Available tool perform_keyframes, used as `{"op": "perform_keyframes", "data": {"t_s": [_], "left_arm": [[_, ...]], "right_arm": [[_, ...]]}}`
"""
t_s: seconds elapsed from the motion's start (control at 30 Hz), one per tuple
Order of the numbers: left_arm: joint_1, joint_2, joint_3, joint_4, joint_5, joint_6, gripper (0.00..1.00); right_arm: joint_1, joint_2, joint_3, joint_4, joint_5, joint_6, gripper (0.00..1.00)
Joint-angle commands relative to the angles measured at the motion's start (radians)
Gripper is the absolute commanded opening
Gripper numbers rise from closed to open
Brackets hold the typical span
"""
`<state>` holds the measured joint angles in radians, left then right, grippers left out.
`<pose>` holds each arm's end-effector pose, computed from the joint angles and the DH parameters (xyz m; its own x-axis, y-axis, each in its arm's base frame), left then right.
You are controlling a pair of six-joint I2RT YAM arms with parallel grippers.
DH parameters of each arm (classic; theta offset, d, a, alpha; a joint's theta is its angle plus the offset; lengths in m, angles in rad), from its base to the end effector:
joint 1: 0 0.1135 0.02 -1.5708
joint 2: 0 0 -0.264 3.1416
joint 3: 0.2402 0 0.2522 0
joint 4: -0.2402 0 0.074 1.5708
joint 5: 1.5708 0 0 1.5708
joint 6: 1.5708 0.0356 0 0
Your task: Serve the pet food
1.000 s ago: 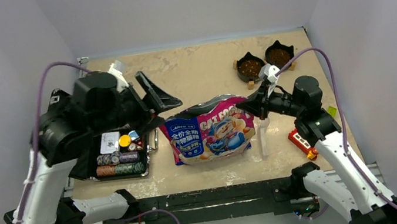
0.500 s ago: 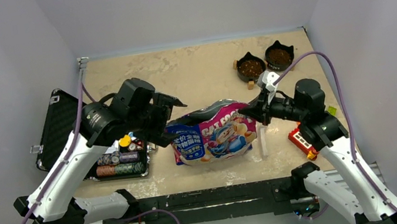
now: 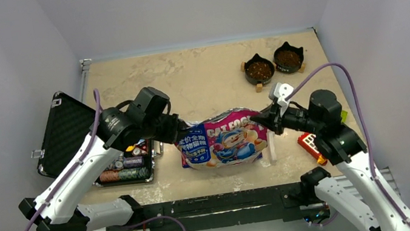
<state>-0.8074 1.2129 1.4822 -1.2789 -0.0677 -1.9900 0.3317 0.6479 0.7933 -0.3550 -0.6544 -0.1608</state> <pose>0.1441 -0.1471 0.3911 -0.3974 -0.9028 0.1643 -0.8179 0.2674 -0.5094 0.1283 0.0671 0.3464 -0.0627 -0.1559 -0.9858 -0.8422 0.5383 -0.0316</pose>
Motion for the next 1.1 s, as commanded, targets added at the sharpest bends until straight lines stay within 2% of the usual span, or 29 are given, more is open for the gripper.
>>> {"op": "perform_keyframes", "data": {"t_s": [0.0,0.07,0.1,0.27,0.33,0.43,0.57,0.73,0.9,1.07], "left_arm": [[0.006,-0.060,-0.053,0.041,-0.066,0.009,0.10],[0.008,-0.076,-0.066,0.054,-0.070,0.027,0.00],[0.007,-0.078,-0.066,0.056,-0.068,0.037,0.00],[0.028,-0.072,-0.063,0.069,0.009,0.069,0.00],[0.037,-0.058,-0.042,0.056,0.045,0.086,0.00],[0.037,-0.040,-0.015,0.041,0.060,0.102,0.00],[0.037,-0.067,-0.061,0.099,0.063,0.069,0.00],[0.037,-0.058,-0.048,0.105,0.087,0.048,0.00],[0.037,-0.070,-0.059,0.106,0.105,0.013,0.00],[0.037,-0.082,-0.046,0.088,0.098,0.012,0.00]], "right_arm": [[-0.001,-0.112,0.002,-0.081,0.088,-0.132,0.00],[0.002,-0.145,-0.005,-0.110,0.080,-0.163,0.09],[0.005,-0.157,-0.007,-0.118,0.050,-0.181,0.18],[0.012,-0.132,0.040,-0.115,-0.104,-0.211,0.76],[0.026,-0.073,0.098,-0.124,-0.136,-0.223,0.80],[0.086,0.038,0.204,-0.174,-0.092,-0.269,0.83],[0.229,0.155,0.307,-0.205,0.019,-0.351,0.85],[0.396,0.298,0.427,-0.249,0.142,-0.353,0.85],[0.593,0.408,0.474,-0.235,0.408,-0.379,0.80],[0.650,0.473,0.472,-0.202,0.568,-0.376,0.73]]}}
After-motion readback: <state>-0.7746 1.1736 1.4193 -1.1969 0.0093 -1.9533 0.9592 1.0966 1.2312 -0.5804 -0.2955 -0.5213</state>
